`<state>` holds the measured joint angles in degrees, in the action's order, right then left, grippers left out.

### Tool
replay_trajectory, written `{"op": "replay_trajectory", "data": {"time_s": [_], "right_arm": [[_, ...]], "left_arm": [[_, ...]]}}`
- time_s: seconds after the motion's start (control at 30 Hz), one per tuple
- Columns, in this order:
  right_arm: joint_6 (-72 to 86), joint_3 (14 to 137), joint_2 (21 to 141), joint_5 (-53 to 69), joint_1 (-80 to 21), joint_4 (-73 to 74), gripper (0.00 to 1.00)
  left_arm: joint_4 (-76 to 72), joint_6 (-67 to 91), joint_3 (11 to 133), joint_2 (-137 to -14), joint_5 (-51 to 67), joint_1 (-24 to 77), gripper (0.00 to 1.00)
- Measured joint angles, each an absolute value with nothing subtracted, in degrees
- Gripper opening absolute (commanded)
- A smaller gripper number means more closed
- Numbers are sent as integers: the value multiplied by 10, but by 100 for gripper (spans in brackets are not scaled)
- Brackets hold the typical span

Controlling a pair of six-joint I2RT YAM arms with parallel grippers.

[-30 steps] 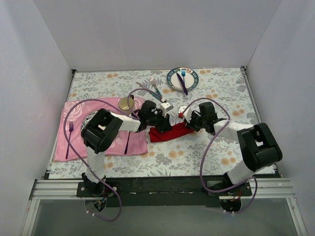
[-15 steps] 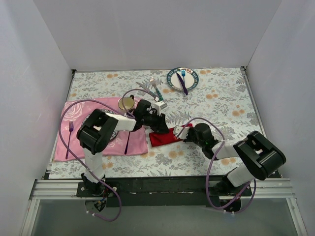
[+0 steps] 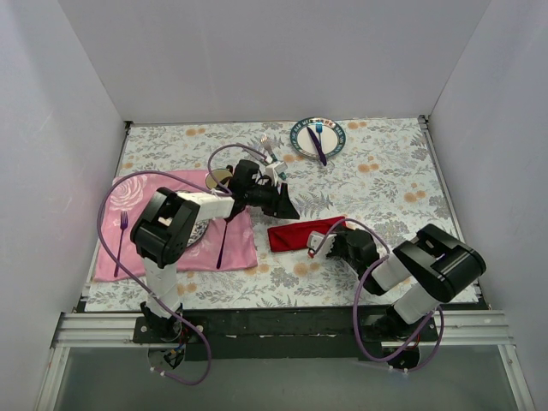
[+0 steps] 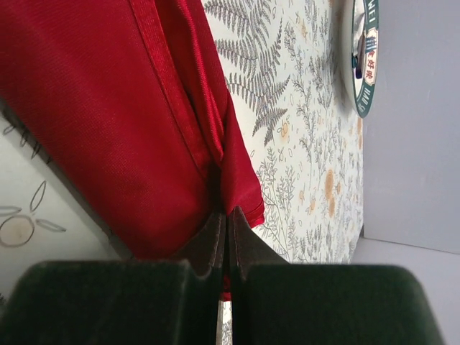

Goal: Fold the napkin into a case and place the utensils inside

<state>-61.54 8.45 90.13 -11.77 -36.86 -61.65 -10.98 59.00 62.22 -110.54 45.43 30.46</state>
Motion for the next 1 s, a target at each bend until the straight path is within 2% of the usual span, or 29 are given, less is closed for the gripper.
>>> {"op": "replay_trajectory", "data": {"time_s": [0.27,0.67,1.0], "right_arm": [[-659,64,928,-116,-371,-682,1],[-710,43,979,-113,-373,-757,1],[-714,49,984,-112,-373,-760,1]], "left_arm": [[-68,527,631,-1106,454,317,56],[-1,409,742,-1178,419,359,61],[25,322,769,-1206,399,383,63]]}}
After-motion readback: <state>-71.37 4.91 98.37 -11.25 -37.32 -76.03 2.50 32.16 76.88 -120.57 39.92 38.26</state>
